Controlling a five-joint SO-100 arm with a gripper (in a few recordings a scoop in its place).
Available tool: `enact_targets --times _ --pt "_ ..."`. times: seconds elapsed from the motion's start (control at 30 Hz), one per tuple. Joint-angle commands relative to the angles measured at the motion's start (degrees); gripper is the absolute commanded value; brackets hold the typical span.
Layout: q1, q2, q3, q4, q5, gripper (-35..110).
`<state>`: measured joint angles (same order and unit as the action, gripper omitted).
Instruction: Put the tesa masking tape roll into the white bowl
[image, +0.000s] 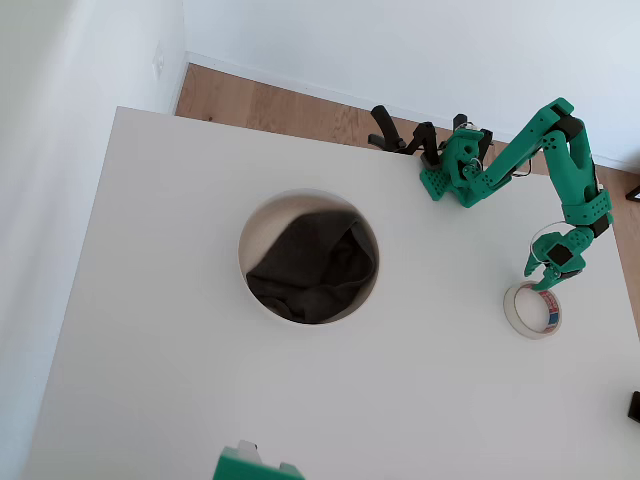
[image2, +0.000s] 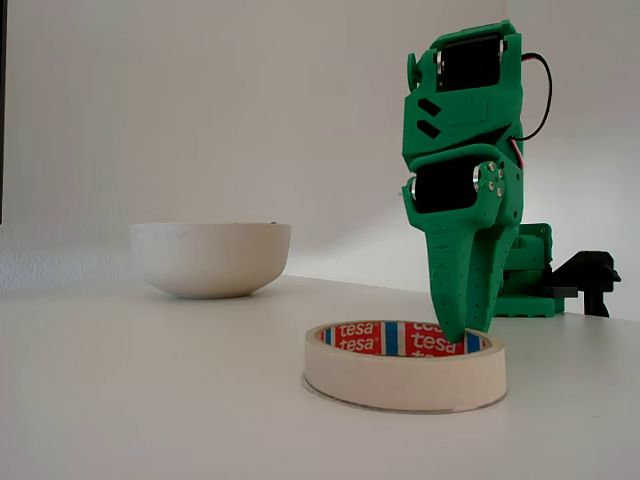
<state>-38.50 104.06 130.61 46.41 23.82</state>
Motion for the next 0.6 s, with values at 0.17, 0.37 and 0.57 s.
enact_targets --times 0.17,0.37,0.57 --pt "-4.13 2.02 -3.34 0.88 1.05 5" --pt "-6.24 1.58 -3.34 1.14 0.62 -8" --pt "-6.77 1.41 -3.25 1.05 0.09 -8"
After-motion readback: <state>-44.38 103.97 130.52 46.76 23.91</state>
